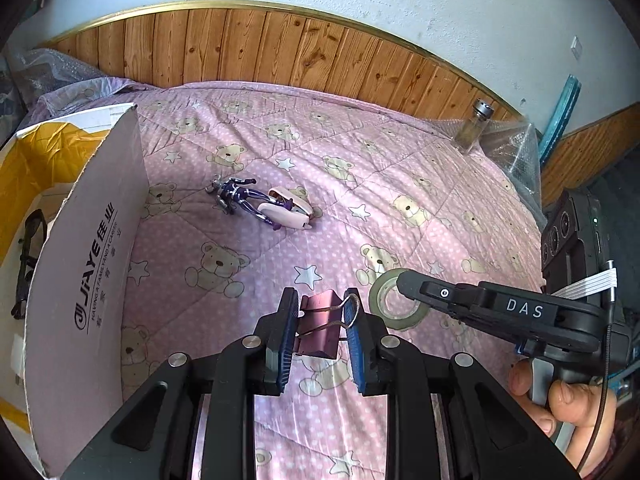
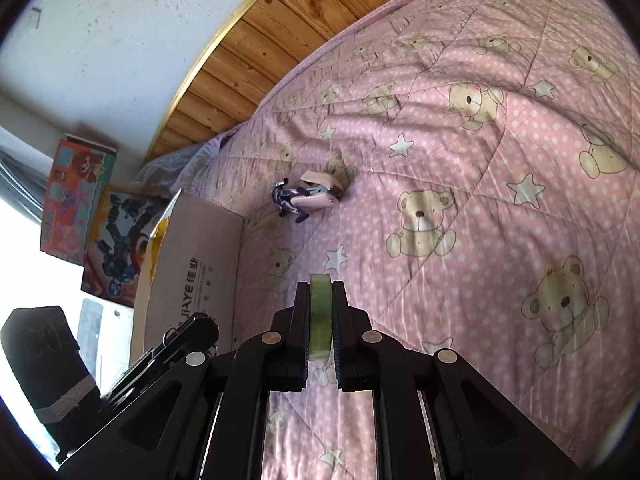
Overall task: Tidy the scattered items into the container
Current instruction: 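Carry binder clip and tape roll into the white box and open both tools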
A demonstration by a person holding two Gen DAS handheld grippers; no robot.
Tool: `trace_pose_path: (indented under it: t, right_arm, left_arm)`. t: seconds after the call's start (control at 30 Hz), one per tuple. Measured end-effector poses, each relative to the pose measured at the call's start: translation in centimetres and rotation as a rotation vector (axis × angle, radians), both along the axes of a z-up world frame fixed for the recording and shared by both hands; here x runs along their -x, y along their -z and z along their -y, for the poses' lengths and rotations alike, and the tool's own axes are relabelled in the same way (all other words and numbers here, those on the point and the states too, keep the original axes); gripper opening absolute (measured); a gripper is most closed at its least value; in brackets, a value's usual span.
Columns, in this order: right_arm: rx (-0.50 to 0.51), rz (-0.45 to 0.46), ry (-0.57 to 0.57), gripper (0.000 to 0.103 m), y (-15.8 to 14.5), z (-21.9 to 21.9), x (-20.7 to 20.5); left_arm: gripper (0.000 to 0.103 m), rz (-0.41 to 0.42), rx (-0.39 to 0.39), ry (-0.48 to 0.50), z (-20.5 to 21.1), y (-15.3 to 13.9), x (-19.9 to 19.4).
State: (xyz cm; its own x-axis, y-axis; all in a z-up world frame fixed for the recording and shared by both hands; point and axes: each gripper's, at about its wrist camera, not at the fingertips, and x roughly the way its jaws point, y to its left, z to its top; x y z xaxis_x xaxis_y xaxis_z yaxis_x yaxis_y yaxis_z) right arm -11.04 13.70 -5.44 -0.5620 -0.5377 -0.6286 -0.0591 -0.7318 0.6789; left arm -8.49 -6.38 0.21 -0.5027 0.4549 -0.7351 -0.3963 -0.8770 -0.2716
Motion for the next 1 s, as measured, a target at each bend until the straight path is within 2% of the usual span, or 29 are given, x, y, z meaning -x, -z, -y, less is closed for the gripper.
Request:
trace_pose_path:
  t: [0.43, 0.77, 1.0]
  right_arm:
    - [-0.047, -0.064, -0.032, 0.010, -3.3, 2.5, -5.2]
    - [-0.077, -0.115, -0.065, 0.010, -5.8, 4.9, -8.1]
    - [-0.089, -0.128, -0.096, 0.010, -6.3, 7.1, -10.0]
  left_arm:
    - [0.025, -0.091, -0.045, 0.025, 1.2, -3.9, -4.7]
    - [0.025, -0.124, -0.086, 0.017, 3.5, -5.3, -7.4]
    - [0.025, -0.126, -0.110, -0.005, 5.7, -5.4, -9.2]
